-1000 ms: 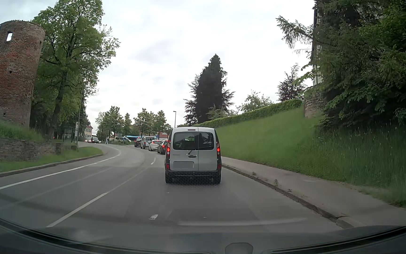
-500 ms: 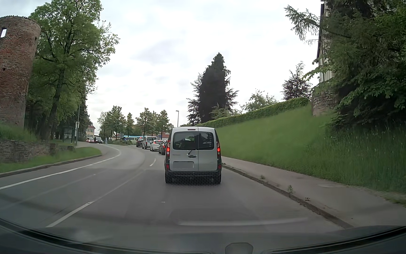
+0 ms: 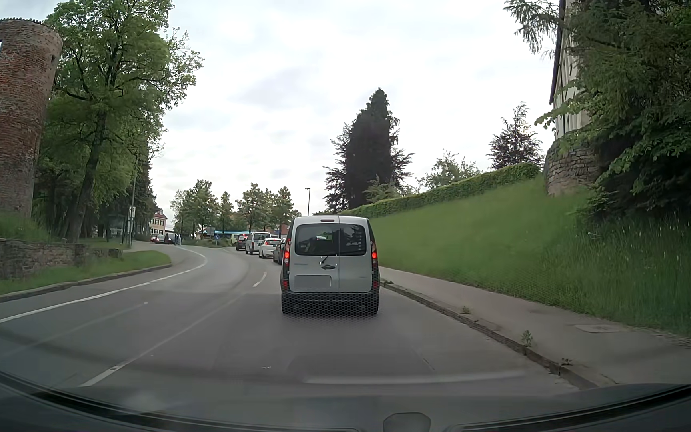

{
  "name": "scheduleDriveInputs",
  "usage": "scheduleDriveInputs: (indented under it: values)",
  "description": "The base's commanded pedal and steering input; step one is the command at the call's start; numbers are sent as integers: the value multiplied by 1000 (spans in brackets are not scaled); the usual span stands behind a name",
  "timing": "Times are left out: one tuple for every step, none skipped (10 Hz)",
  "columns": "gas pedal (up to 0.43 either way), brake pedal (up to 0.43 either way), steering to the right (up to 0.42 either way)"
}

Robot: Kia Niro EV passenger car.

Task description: Follow the waypoints while adhering to traffic rules and regulations

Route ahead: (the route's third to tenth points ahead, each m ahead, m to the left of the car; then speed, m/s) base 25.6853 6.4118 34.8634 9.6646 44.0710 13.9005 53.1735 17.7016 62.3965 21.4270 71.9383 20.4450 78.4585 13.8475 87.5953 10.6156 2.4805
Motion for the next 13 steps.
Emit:
scheduleDriveInputs:
  values:
    - [79,0,-46]
    - [79,0,-46]
    - [79,0,-46]
    - [79,0,-47]
    - [79,0,-46]
    - [67,0,-46]
    - [67,0,-46]
    - [59,0,-46]
    - [59,0,-47]
    - [59,0,-48]
    - [59,0,-48]
    - [59,0,-48]
    - [59,0,-49]
